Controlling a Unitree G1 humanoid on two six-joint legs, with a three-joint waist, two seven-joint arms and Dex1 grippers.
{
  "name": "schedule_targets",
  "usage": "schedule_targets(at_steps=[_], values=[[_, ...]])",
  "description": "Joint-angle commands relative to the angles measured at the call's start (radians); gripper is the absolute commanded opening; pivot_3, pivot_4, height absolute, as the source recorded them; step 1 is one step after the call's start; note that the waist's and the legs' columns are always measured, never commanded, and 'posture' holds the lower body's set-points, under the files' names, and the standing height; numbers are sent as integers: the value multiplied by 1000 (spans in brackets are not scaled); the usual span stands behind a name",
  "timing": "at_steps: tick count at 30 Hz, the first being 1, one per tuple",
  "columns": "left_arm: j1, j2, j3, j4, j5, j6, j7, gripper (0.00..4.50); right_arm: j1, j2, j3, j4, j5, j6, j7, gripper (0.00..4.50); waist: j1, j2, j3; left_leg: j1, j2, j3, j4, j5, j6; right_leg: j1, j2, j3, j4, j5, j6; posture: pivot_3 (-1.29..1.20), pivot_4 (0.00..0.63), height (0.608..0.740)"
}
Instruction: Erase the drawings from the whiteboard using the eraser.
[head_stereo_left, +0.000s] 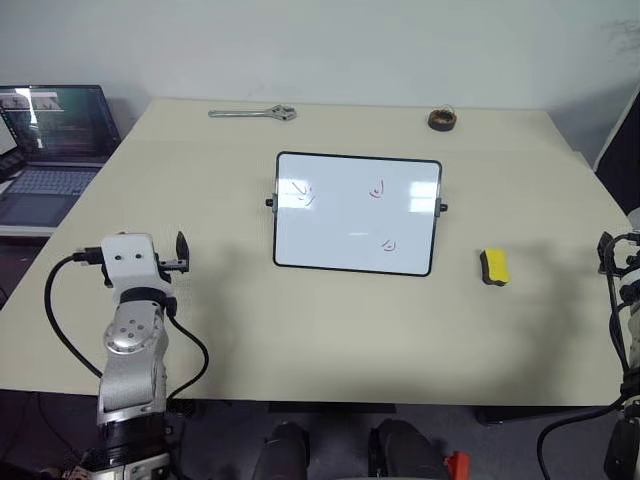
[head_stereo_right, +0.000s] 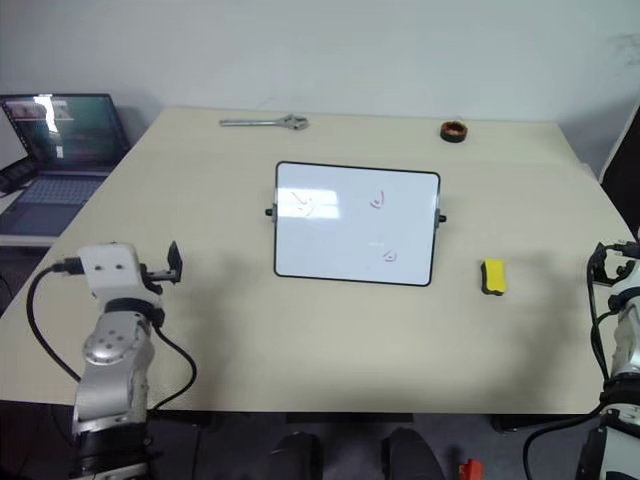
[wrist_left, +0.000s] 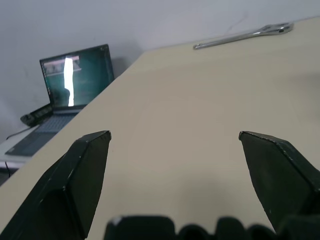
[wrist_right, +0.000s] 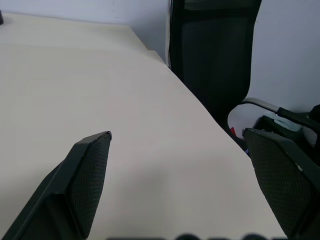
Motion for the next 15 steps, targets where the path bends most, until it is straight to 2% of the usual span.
schedule_targets(at_steps=[1,4,8,15], values=[[6,-3,15,-47,8,-20,17,4500,-8,-10,2,-53,11,21,12,4489,0,0,0,0,0,0,0,0,0,0,0,0,0,0,0,0,150,740],[12,0,34,-58,-1,-5,19,4500,-2,0,16,-74,1,41,9,4489,-1,0,0,0,0,0,0,0,0,0,0,0,0,0,0,0,150,740],[-13,57,36,-48,-16,-14,-40,4500,21,-3,37,-194,9,67,48,4489,0,0,0,0,0,0,0,0,0,0,0,0,0,0,0,0,150,740],[-72,147,30,-117,-107,-16,-196,4500,90,33,9,-440,140,244,113,4489,2,0,0,0,1,-1,0,0,0,0,0,-1,0,0,0,0,150,740]])
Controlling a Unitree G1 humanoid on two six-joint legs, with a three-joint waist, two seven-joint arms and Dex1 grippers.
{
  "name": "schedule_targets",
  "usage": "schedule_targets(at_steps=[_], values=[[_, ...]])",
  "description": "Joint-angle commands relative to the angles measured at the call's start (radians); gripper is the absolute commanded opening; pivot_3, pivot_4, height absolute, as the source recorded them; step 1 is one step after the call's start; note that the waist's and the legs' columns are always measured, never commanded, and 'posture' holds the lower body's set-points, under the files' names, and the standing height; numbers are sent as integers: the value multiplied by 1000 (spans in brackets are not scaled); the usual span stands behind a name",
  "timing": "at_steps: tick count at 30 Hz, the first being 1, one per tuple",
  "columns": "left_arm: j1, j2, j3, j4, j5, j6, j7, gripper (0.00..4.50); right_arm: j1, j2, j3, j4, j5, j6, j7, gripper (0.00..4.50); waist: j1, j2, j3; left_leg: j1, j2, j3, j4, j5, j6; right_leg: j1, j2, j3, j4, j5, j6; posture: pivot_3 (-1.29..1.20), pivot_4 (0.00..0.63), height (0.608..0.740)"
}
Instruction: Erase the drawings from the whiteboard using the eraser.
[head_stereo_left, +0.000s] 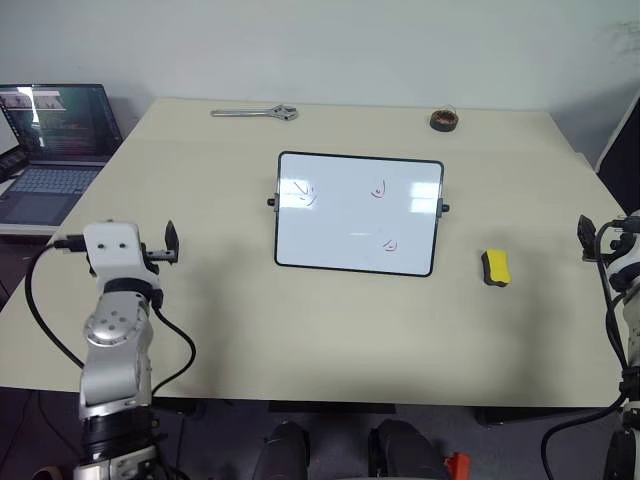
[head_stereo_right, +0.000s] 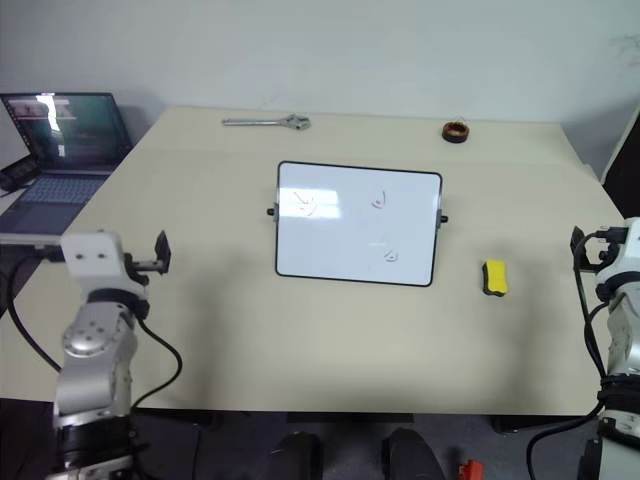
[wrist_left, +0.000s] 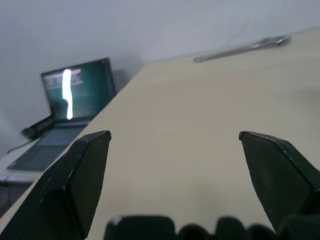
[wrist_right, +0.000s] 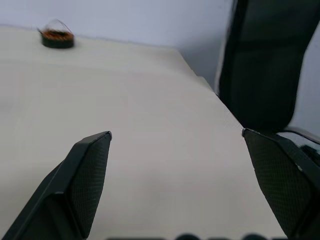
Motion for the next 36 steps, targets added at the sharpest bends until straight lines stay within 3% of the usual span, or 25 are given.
schedule_targets(at_steps=[1,8,10,16,22,36], values=[[-26,47,8,-88,-60,-16,-95,4500,38,9,-19,-150,73,91,40,4489,0,0,0,0,0,0,0,0,0,0,0,0,0,0,0,0,150,740],[-232,191,-224,-142,-271,127,-565,4500,150,-8,31,-542,266,476,77,4489,4,1,0,0,0,-1,0,0,0,0,1,-1,1,0,0,0,150,740],[-287,216,-288,-115,-296,151,-679,4500,151,5,36,-620,310,601,31,4489,1,1,0,0,-2,-1,0,0,0,1,2,-1,0,0,0,0,150,740],[-398,251,-385,-73,-379,220,-940,4500,111,97,82,-673,247,715,-149,4489,-12,2,1,-1,-2,0,0,0,0,-2,6,0,0,0,0,0,150,740],[-441,231,-462,-27,-341,192,-1047,4500,82,173,145,-614,152,673,-214,4489,-13,4,2,-2,-2,0,0,0,1,-3,6,0,0,0,0,0,150,740],[-443,210,-440,12,-288,150,-1010,4500,53,221,200,-489,51,617,-187,4489,-13,5,3,-3,-2,0,0,0,1,-3,6,0,0,0,0,0,150,740]])
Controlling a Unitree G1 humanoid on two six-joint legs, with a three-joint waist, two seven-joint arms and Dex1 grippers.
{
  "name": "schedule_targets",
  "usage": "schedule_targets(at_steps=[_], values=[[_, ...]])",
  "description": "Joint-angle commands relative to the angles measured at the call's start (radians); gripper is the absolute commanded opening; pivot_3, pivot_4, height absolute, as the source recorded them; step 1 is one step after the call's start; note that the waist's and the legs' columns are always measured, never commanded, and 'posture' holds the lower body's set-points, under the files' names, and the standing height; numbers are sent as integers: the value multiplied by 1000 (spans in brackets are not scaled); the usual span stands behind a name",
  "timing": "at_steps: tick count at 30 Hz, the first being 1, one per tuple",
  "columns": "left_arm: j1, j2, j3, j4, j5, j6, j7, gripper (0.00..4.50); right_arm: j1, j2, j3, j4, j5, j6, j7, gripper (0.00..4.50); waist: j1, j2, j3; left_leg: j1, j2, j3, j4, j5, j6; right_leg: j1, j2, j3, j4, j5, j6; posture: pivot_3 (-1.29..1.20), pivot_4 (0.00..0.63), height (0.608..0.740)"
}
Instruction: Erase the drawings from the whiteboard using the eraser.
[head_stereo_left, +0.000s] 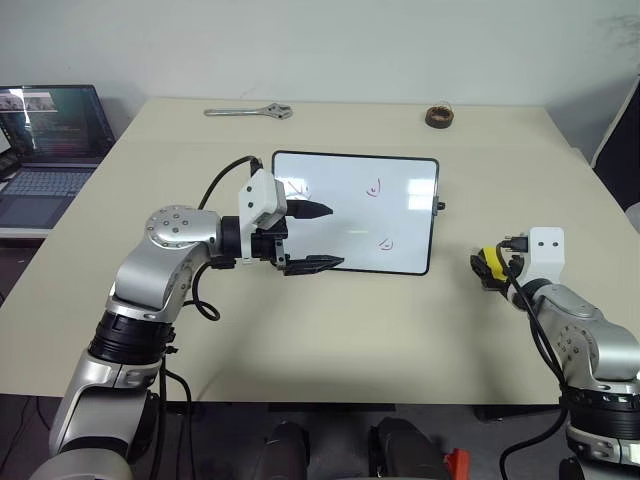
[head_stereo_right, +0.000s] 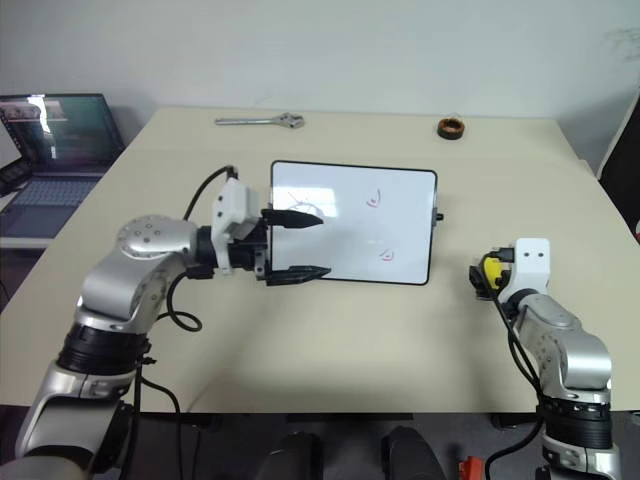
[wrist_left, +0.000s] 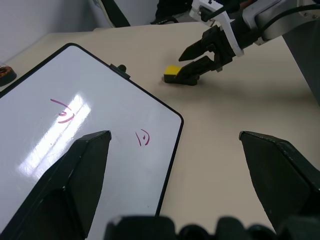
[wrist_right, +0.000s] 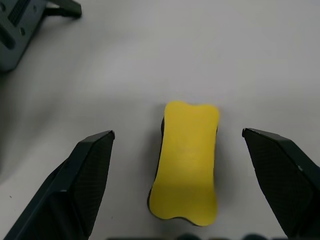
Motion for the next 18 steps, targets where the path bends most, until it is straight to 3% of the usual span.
schedule_targets(at_steps=[1,5,8,15,18], values=[[0,14,37,-31,7,-18,11,4500,-25,-1,-10,5,-19,-34,15,4489,0,0,0,0,0,0,0,0,0,0,0,0,0,0,0,0,150,740],[17,19,37,-42,12,-22,19,4500,-35,8,-13,47,-36,-53,17,4319,0,0,0,0,0,0,0,0,0,0,0,0,0,0,0,0,150,740],[28,24,39,-46,18,-24,25,4500,-37,13,-16,58,-49,-62,21,3569,0,0,0,0,0,0,0,0,0,0,0,0,0,0,0,0,150,740],[49,30,42,-62,26,-24,37,4500,-32,10,-14,65,-57,-54,36,1107,0,0,0,0,0,0,0,0,0,0,-1,0,0,0,0,0,150,740],[61,32,52,-71,20,-11,50,4500,-32,9,-16,57,-62,-51,39,1066,0,0,0,0,0,0,0,0,0,0,-1,0,0,0,0,0,150,740]])
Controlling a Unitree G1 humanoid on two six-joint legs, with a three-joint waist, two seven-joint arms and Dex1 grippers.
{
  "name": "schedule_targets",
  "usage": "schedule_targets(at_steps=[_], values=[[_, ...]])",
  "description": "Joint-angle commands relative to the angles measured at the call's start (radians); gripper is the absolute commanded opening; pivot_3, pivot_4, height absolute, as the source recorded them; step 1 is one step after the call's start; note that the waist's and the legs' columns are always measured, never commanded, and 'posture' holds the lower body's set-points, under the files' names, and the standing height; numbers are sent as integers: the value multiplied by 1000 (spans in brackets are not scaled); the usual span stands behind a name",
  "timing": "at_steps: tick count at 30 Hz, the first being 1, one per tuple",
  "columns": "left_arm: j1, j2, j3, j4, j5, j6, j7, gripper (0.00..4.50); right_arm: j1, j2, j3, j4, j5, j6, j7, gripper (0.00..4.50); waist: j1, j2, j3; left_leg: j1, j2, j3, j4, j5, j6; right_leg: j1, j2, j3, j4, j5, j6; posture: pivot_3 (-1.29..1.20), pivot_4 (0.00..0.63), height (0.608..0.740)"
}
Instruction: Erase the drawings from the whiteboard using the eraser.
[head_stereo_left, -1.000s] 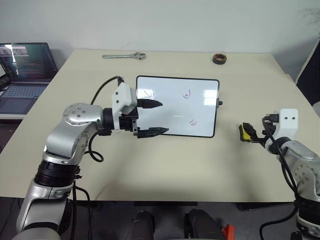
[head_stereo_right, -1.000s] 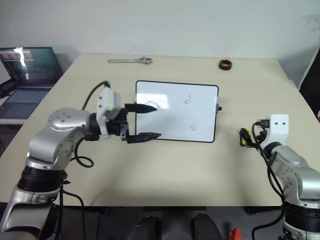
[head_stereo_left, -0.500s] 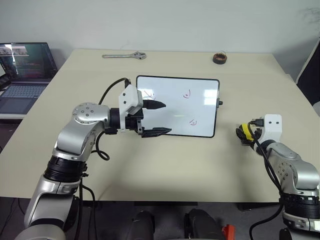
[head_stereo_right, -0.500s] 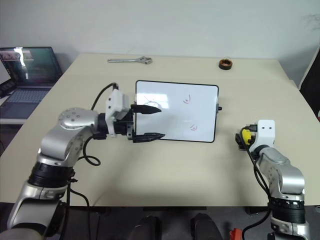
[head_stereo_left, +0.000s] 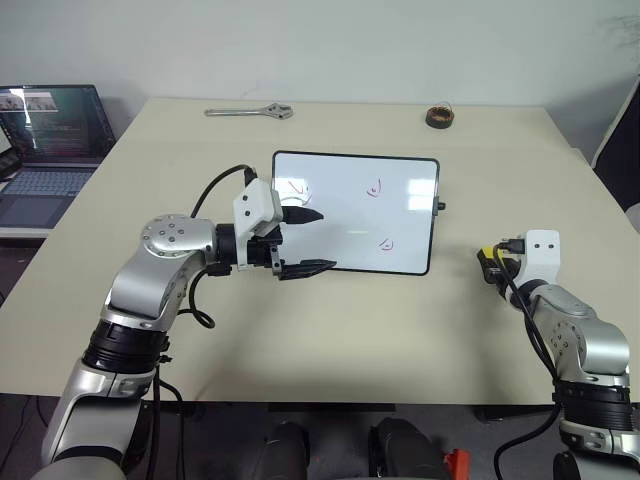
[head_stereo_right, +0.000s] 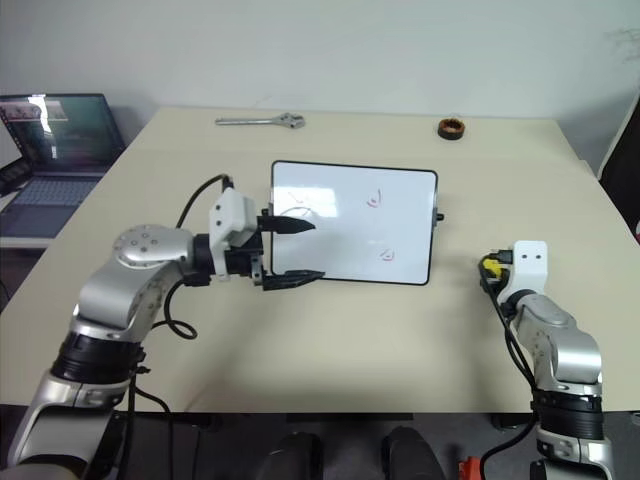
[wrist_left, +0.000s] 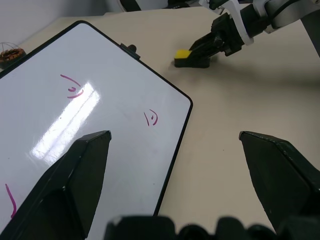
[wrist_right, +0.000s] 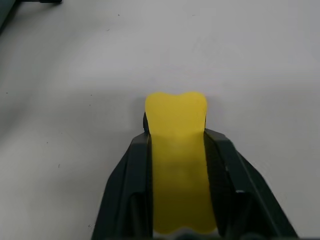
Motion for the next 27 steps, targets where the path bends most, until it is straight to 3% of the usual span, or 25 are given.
schedule_targets(at_steps=[1,11,15,21,27], values=[[12,16,55,-50,-14,10,23,4500,-7,-11,-18,-30,-7,-8,7,1066,0,0,0,0,0,0,0,0,0,0,0,0,0,0,0,0,150,740],[205,56,166,-198,-14,172,203,4500,80,-133,29,-380,85,41,208,1066,-3,3,2,0,2,-1,0,0,0,0,-2,0,0,0,0,0,150,740],[189,32,159,-190,-1,175,260,4500,8,-151,95,-433,103,43,257,1065,2,3,2,1,1,-2,1,0,0,2,-2,-1,0,0,0,0,150,740],[124,-4,138,-153,7,177,292,4500,-225,-100,282,-289,-13,-54,251,1048,-2,2,3,1,0,-1,1,0,0,1,-1,-1,1,0,0,0,150,740],[96,-18,137,-136,-4,184,282,4500,-406,-38,371,-49,-127,-203,256,1048,-5,2,3,-1,0,-1,0,0,0,-1,-2,-2,-1,0,0,0,150,740]])
